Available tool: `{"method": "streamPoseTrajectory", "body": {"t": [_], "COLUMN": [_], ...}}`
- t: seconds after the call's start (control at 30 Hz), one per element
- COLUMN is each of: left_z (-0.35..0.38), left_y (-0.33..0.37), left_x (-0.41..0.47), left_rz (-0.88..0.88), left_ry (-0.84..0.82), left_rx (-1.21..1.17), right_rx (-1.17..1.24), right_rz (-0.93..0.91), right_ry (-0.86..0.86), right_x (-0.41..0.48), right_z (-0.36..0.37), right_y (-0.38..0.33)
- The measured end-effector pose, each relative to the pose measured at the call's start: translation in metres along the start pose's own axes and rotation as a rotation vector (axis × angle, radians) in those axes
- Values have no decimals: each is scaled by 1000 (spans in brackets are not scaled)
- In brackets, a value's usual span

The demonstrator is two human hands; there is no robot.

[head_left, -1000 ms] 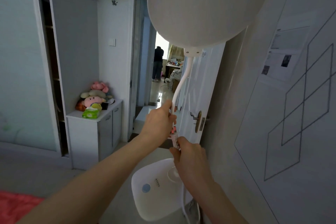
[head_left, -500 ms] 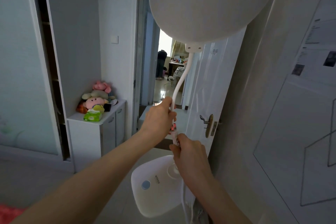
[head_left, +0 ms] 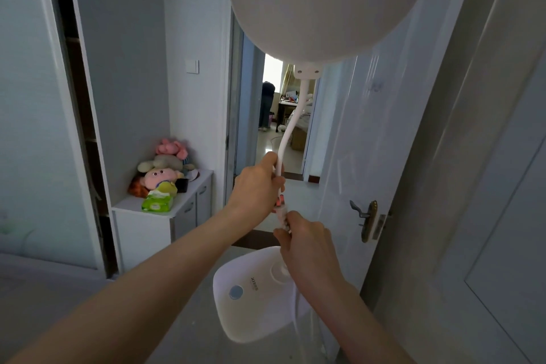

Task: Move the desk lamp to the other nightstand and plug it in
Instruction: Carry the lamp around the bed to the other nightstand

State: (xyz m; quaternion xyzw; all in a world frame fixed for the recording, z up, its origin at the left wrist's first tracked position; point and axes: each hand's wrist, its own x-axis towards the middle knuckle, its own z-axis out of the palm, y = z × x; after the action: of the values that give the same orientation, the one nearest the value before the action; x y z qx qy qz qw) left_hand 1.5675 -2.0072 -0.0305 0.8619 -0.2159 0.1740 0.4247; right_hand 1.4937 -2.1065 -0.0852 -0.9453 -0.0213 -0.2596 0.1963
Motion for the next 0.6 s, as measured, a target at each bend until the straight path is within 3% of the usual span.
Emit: {"method": "streamPoseTrajectory", "body": {"t": [0.6], "left_z": [35], "left_y": [-46], "left_x": [88], "left_rz": [-43], "left_ry": [99], "left_rx": [75], "right_rx": [57], "right_rz": [-105], "right_ry": [-31], "right_x": [98], "right_z": [51], "right_y": [51]}}
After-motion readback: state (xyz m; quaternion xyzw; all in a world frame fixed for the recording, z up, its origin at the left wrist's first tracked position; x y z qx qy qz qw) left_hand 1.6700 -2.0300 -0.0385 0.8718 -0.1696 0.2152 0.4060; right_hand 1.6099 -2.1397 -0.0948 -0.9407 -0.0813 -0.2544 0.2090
